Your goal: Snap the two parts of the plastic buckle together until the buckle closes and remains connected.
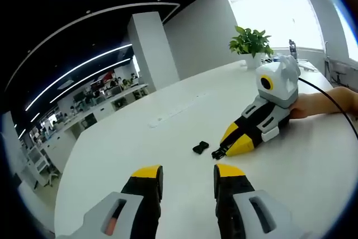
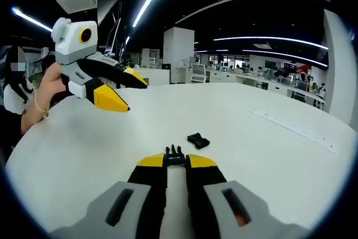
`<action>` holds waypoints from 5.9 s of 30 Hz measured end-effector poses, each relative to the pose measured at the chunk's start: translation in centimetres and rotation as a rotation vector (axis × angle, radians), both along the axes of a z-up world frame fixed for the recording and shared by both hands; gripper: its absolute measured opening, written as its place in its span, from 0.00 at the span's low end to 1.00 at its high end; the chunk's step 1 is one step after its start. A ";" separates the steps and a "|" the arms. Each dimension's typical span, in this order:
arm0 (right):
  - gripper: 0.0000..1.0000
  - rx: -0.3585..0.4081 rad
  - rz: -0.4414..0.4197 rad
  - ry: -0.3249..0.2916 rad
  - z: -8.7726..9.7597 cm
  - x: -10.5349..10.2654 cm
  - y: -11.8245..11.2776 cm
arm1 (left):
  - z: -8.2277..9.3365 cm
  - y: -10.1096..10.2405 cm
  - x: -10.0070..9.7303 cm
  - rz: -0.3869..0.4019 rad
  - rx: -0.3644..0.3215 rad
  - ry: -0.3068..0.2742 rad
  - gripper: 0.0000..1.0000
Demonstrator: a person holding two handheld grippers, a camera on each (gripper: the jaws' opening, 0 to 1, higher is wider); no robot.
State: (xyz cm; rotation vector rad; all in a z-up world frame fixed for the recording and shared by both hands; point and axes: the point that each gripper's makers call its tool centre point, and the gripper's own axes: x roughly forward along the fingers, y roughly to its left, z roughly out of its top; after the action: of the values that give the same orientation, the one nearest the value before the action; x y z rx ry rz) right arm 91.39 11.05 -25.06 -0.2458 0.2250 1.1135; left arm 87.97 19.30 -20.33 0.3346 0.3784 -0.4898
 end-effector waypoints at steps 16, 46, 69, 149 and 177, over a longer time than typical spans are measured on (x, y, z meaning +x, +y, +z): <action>0.13 -0.004 0.006 -0.004 0.1 -0.3 -0.3 | -0.1 0.0 -0.1 -0.002 0.002 0.006 0.37; 0.13 -0.058 0.080 -0.065 2.1 -1.8 -3.0 | -0.7 -0.2 -0.1 -0.006 0.013 0.019 0.37; 0.13 -0.037 0.053 -0.002 1.8 0.1 -6.4 | -1.8 -1.2 2.6 -0.059 -0.035 -0.026 0.35; 0.13 -0.080 0.053 0.002 1.2 -0.1 -7.2 | -5.8 -6.6 7.2 -0.252 -0.212 0.193 0.13; 0.13 -0.087 0.054 -0.001 1.1 0.0 -7.1 | -3.8 -5.1 5.6 -0.236 -0.244 0.144 0.13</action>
State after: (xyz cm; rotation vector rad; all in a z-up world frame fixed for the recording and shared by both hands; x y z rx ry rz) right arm 91.37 3.91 -23.92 -0.3316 0.2680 1.1584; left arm 93.57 14.20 -24.09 0.1071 0.4164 -0.7862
